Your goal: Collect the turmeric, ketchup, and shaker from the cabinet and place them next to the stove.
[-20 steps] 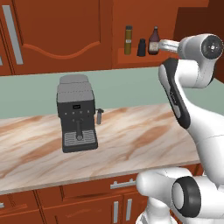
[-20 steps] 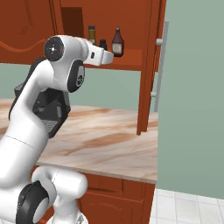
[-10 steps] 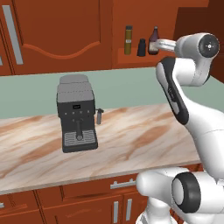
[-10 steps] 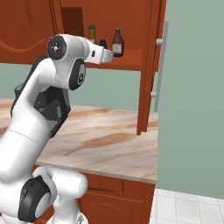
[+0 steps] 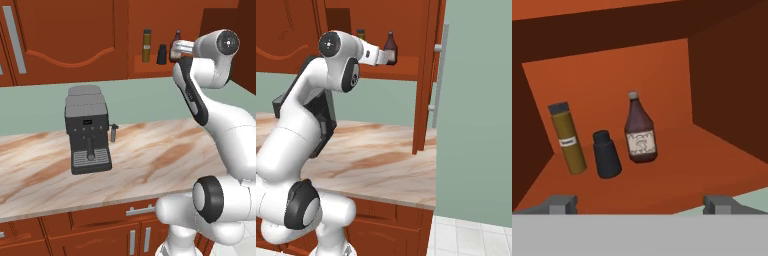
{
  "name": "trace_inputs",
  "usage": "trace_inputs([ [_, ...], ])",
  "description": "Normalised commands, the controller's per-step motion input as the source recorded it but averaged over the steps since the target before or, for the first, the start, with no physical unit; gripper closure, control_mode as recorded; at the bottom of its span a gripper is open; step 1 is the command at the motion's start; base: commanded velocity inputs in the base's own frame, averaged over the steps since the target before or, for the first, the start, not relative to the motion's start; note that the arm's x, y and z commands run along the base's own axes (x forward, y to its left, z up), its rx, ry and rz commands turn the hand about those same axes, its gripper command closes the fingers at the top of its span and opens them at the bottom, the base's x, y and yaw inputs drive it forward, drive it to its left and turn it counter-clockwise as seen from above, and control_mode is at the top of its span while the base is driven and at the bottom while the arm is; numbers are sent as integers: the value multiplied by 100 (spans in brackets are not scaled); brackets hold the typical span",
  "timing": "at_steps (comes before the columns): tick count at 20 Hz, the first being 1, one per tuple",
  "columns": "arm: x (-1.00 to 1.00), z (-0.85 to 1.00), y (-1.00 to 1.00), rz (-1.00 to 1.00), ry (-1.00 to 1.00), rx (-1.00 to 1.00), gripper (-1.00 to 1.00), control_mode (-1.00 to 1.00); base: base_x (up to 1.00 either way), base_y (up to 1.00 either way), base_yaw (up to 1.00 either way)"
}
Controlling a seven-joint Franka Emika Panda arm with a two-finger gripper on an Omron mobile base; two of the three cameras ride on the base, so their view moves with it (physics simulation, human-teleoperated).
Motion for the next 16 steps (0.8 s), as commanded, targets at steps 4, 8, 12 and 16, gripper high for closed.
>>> trace_inputs([
  [4,46,12,-3,0,3,-5,-100,-100,0,0,0],
  [8,54,15,-4,0,2,-8,-100,-100,0,0,0],
  [12,48,13,-13,0,1,-2,-100,-100,0,0,0],
  [16,43,0,-31,3,0,0,-100,-100,0,0,0],
])
